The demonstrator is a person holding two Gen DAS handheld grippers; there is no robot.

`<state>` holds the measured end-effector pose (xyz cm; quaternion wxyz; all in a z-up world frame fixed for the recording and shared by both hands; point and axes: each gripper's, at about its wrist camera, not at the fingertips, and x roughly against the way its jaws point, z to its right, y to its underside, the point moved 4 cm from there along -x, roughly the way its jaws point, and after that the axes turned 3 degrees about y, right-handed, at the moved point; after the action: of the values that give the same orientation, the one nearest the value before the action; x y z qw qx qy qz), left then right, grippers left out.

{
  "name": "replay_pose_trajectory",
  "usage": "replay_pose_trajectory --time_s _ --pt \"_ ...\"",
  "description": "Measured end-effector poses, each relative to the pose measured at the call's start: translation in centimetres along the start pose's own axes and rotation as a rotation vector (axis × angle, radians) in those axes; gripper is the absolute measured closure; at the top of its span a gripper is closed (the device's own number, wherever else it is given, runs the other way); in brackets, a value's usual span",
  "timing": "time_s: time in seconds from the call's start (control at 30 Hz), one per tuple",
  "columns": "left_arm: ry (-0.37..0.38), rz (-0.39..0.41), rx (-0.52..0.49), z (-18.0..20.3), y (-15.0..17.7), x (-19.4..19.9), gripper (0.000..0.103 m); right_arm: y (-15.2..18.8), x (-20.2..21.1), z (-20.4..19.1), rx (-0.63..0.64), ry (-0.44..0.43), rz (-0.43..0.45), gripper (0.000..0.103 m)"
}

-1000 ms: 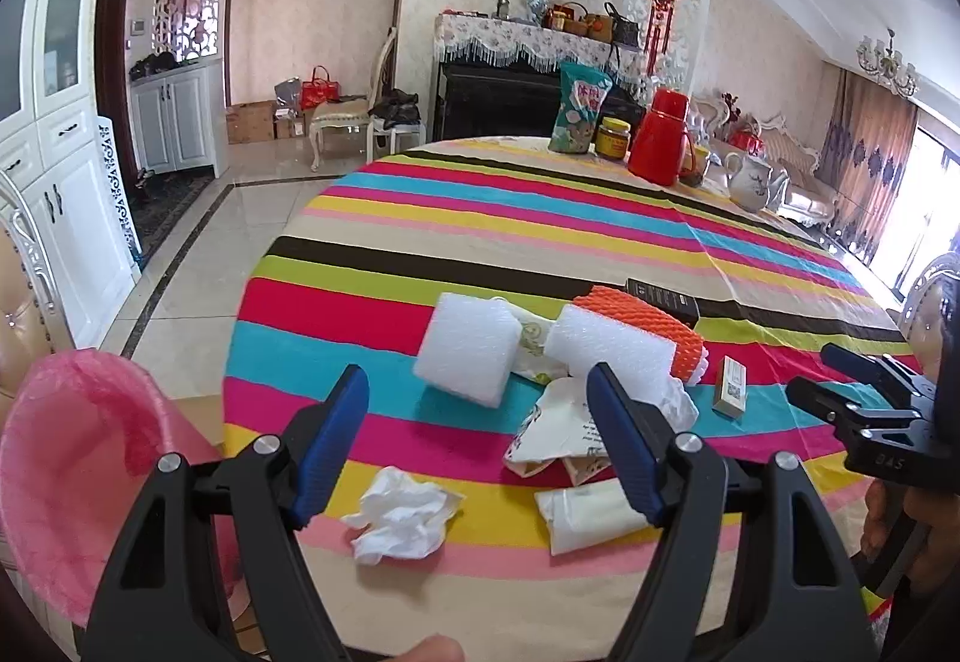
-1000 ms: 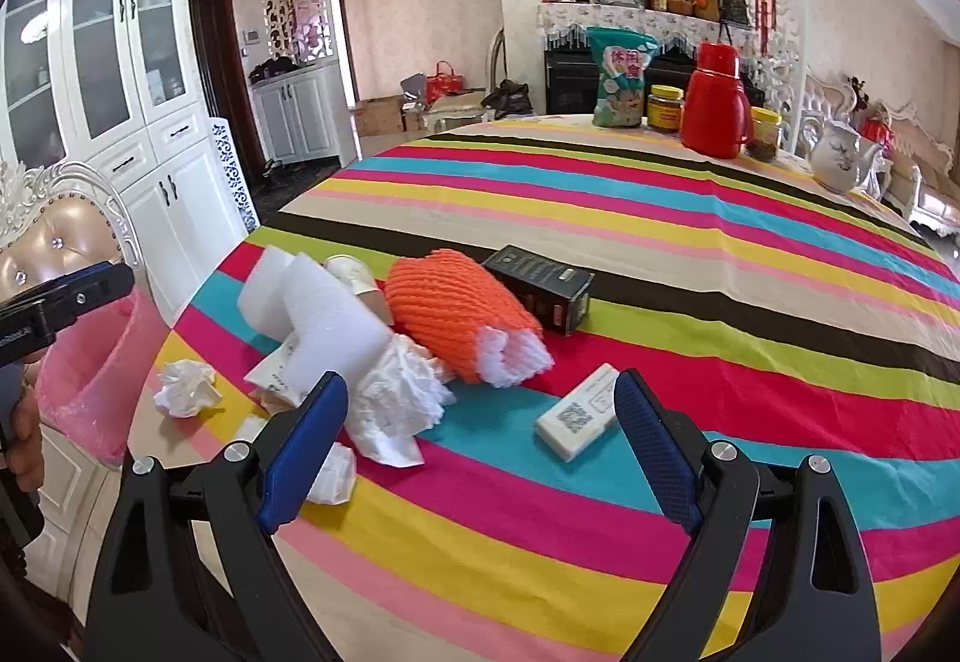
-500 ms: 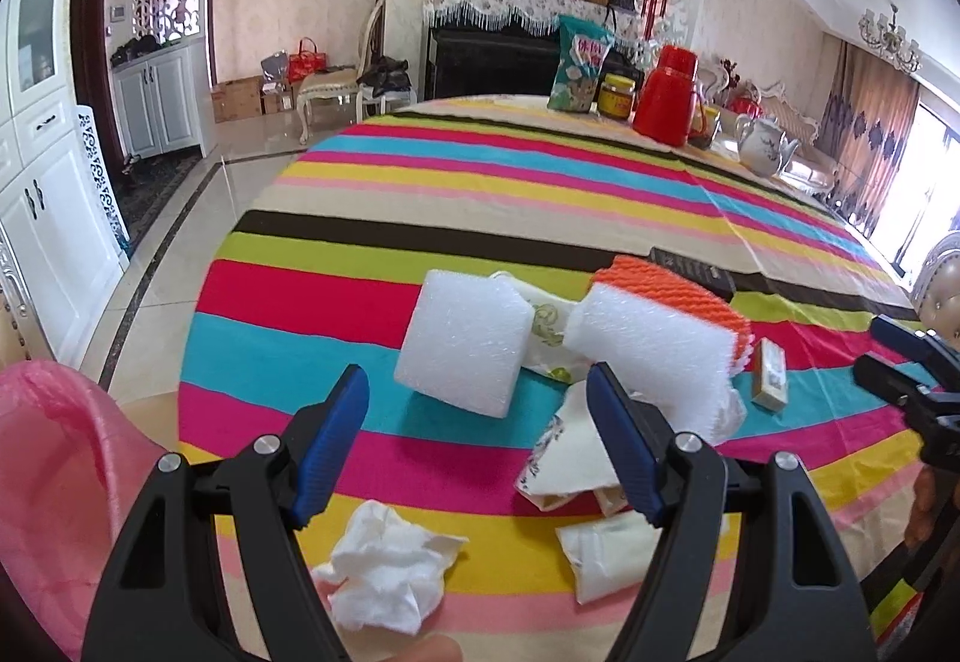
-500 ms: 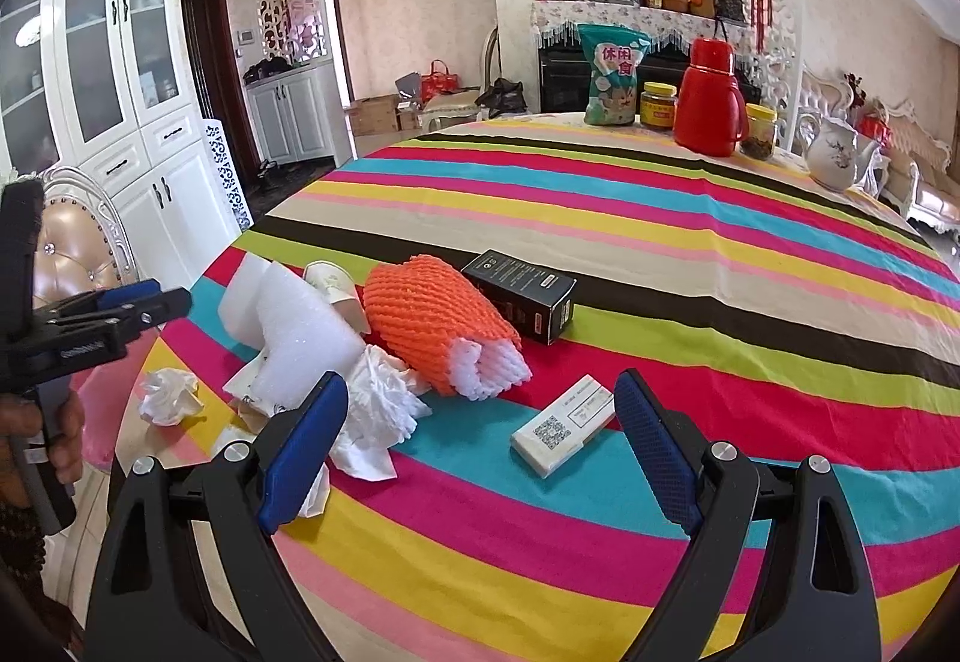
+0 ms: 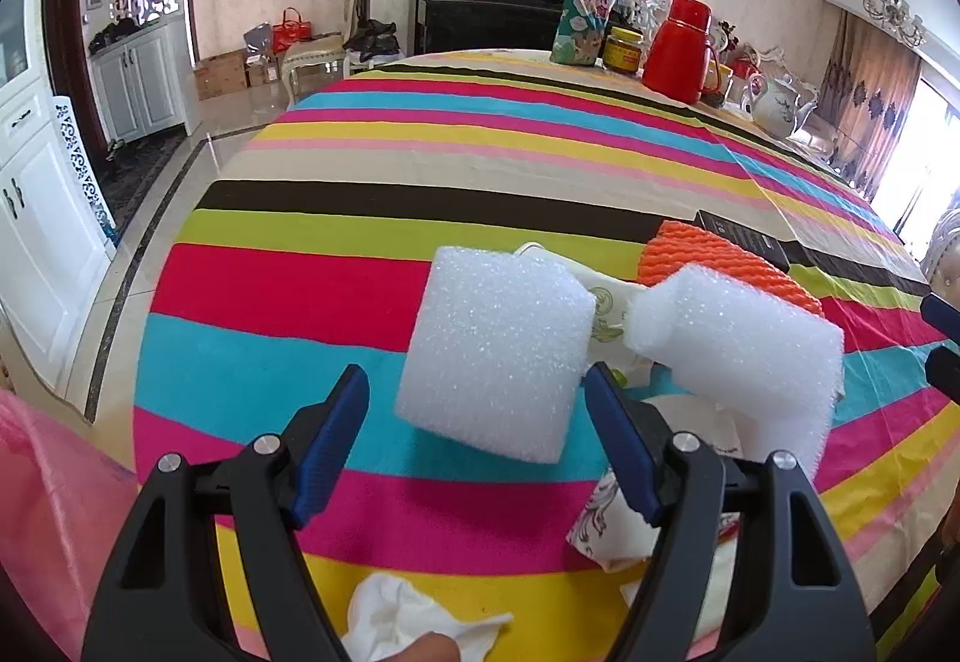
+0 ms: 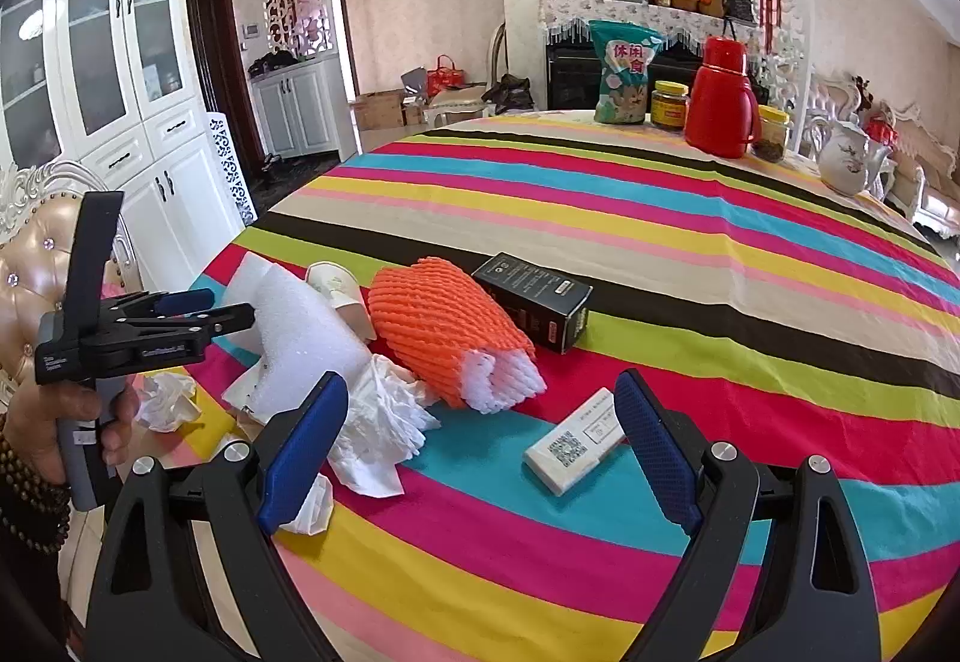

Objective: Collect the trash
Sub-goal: 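Grasp the white foam block with the left tool, then grasp the white foam sheet with the right tool while the left tool holds the block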

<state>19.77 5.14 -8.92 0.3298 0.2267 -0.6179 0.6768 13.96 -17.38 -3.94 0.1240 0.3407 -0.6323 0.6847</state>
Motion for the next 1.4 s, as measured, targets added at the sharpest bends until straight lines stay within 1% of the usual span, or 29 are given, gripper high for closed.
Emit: replay_pose_trajectory --time_s 0.07,0.1,0.13,0.3,0.53,0.67,0.9,1.1,1.13,1.17,1.2,1.3,1.4 --pt "0.007 -0.008 -0.002 0.1 -0.1 -0.5 0.031 -0.2 -0.1 -0.2 0.004 -0.004 0.000 0.018" --pt "0.008 -0.013 -0.004 0.0 -0.2 -0.8 0.034 -0.3 -0.2 -0.3 0.006 -0.006 0.000 0.018" --pt "0.014 -0.017 -0.005 0.0 -0.1 -0.9 0.040 -0.3 -0.3 -0.5 0.009 -0.007 0.000 0.018" --pt "0.022 -0.019 -0.017 0.2 -0.1 -0.9 0.041 -0.7 -0.7 -1.9 0.031 -0.027 0.002 0.018" --pt "0.010 0.005 -0.010 -0.3 0.0 0.5 0.042 -1.6 -1.9 -5.1 0.092 -0.070 0.006 0.018" --pt "0.000 0.030 0.008 -0.9 0.0 2.0 0.042 -2.0 -2.8 -7.0 0.136 -0.086 0.002 0.019" --pt "-0.015 0.081 0.017 -1.4 -0.3 5.0 0.042 -2.1 -4.5 -9.6 0.209 -0.076 -0.018 0.019" --pt "-0.023 0.112 0.026 -1.5 -0.3 6.9 0.042 -1.9 -6.2 -10.7 0.247 -0.074 -0.059 0.030" --pt "-0.025 0.115 0.026 -1.6 -0.3 7.3 0.042 -1.8 -6.5 -10.7 0.246 -0.078 -0.069 0.037" --pt "-0.026 0.118 0.027 -1.7 -0.2 7.5 0.042 -1.8 -6.8 -10.8 0.241 -0.087 -0.083 0.048" --pt "-0.028 0.121 0.029 -1.8 -0.2 7.8 0.042 -1.7 -6.9 -10.8 0.238 -0.092 -0.091 0.053" --pt "-0.032 0.129 0.036 -2.0 0.1 8.5 0.042 -1.6 -6.7 -10.8 0.229 -0.097 -0.090 0.054" --pt "-0.034 0.135 0.042 -2.1 0.4 9.1 0.042 -1.8 -5.8 -10.3 0.197 -0.098 -0.067 0.054"
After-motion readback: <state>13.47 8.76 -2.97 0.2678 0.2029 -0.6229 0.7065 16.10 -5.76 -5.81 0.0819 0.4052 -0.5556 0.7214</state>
